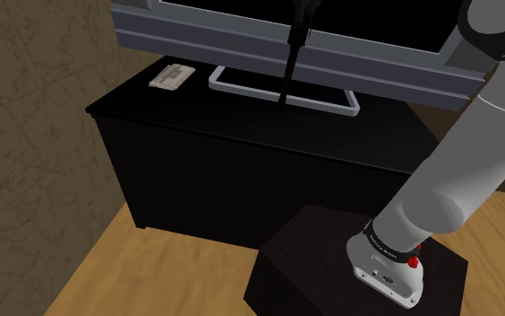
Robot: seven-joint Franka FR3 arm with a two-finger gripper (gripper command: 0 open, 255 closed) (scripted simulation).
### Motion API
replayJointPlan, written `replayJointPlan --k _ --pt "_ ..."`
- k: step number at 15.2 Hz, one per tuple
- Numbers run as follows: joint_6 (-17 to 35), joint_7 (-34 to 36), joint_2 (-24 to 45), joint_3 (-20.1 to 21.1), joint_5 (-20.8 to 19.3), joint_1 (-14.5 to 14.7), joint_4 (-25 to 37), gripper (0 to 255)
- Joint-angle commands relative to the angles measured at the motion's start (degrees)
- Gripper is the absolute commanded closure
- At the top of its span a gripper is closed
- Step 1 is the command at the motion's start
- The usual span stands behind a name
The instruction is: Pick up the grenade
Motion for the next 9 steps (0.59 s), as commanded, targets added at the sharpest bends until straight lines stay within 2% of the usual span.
replayJointPlan --k 1,9 --pt "-1.9 -0.1 1.0 -0.1 0.2 -0.1 2.9 255" --pt "-11.5 -0.5 7.5 -0.6 1.7 -1.2 18.9 255"
